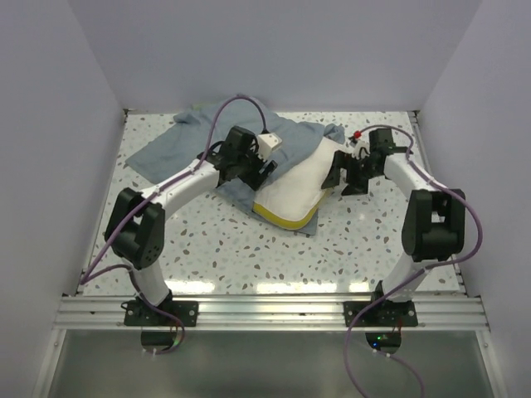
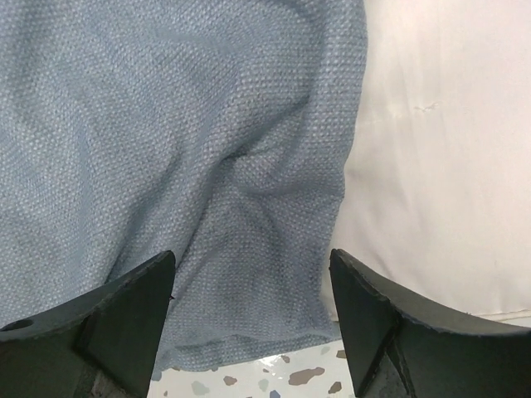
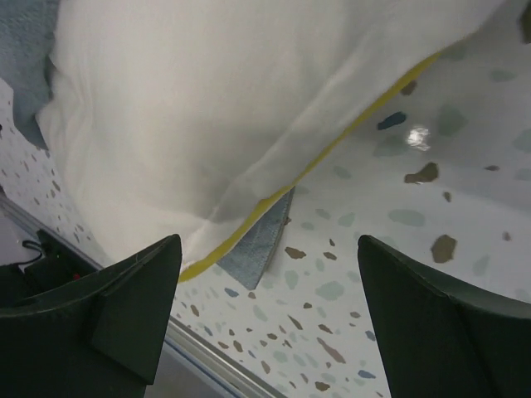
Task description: Put the pillow into the pillowcase
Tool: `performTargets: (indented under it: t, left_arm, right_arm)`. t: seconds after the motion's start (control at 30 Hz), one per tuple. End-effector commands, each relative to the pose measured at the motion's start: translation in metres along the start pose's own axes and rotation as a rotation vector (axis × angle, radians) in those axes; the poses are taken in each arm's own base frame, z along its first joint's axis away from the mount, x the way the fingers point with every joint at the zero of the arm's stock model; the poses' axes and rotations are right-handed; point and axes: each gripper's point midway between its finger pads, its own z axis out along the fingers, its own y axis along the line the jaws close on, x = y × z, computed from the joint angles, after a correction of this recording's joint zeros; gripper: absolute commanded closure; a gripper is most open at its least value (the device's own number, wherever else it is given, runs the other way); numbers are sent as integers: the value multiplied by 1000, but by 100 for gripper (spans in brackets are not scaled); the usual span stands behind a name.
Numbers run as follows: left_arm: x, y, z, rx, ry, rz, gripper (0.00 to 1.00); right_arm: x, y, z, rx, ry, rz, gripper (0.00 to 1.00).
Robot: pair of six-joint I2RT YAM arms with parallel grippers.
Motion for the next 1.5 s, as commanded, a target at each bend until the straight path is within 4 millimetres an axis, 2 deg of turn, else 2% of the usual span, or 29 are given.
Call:
performTargets:
  t: [0.0, 0.2, 0.33, 0.37, 0.4, 0.43, 0.47, 0.5, 0.57, 0.6, 0.67, 0.7, 0.77, 0.87, 0.93, 1.03, 1.07, 1.13, 1.17, 1.23, 1.27, 1.33, 1.37, 1.4, 1.43, 1.47]
  left_arm:
    - [10, 4, -1, -37, 41, -51, 21]
    - [46, 1, 18, -37, 160, -73, 22]
    - [55, 6, 20, -53, 179, -72, 35]
    - [55, 8, 18, -53, 179, -70, 46]
    - [54, 8, 17, -50, 179, -68, 53]
    - [53, 6, 16, -35, 175, -67, 68]
    - [52, 3, 16, -15, 172, -65, 76]
    - [46, -1, 12, 10, 162, -65, 83]
    - [30, -26, 8, 151, 109, -66, 99]
    - [16, -41, 4, 203, 75, -37, 100]
    - [-10, -86, -5, 378, 16, 14, 100]
    - [-17, -103, -11, 447, 9, 16, 100]
    - [-42, -149, -29, 632, -51, 29, 100]
    - [-71, -191, -57, 833, -128, 70, 100]
    - [-79, -203, -71, 927, -157, 82, 100]
    - [-69, -200, -71, 970, -135, 74, 100]
    - [-55, -192, -65, 970, -106, 41, 100]
    - [-41, -183, -60, 973, -89, 7, 100]
    - [-25, -175, -56, 970, -67, -15, 100]
    - [-10, -170, -54, 962, -46, -11, 100]
    - [4, -171, -54, 958, -23, -3, 100]
    - [21, -165, -49, 908, 18, 11, 100]
    - [33, -158, -50, 889, 42, 8, 84]
    - [36, -151, -51, 863, 49, 8, 74]
    - [37, -142, -51, 820, 49, 14, 58]
    - [29, -128, -59, 777, 11, 18, 52]
  right_arm:
    - [12, 18, 28, -74, 48, 33, 10]
    - [35, 30, 51, -132, 124, 65, 14]
    - [44, 31, 59, -141, 141, 68, 27]
    - [44, 31, 62, -148, 144, 67, 36]
    - [45, 32, 63, -152, 146, 69, 40]
    - [45, 33, 64, -158, 150, 74, 44]
    - [45, 33, 66, -163, 152, 78, 52]
    - [44, 35, 69, -177, 152, 77, 56]
    - [44, 40, 71, -189, 150, 85, 62]
    - [43, 48, 72, -222, 146, 76, 69]
    - [41, 59, 75, -260, 131, 91, 73]
    - [41, 67, 76, -284, 128, 90, 77]
    - [39, 83, 73, -340, 125, 133, 83]
    - [23, 108, 67, -428, 56, 155, 99]
    - [15, 126, 58, -466, 27, 195, 100]
    - [3, 140, 52, -510, -31, 219, 100]
    - [0, 142, 51, -508, -51, 218, 100]
    - [6, 141, 58, -497, -52, 212, 100]
    - [12, 137, 64, -484, -45, 221, 100]
    - [18, 137, 70, -493, -32, 258, 100]
    - [20, 138, 74, -500, -28, 256, 100]
    - [28, 143, 80, -484, 0, 204, 100]
    - [31, 144, 79, -465, 25, 199, 100]
    - [34, 144, 78, -459, 40, 183, 96]
    - [37, 141, 76, -450, 45, 134, 89]
    - [42, 135, 71, -418, 80, 141, 81]
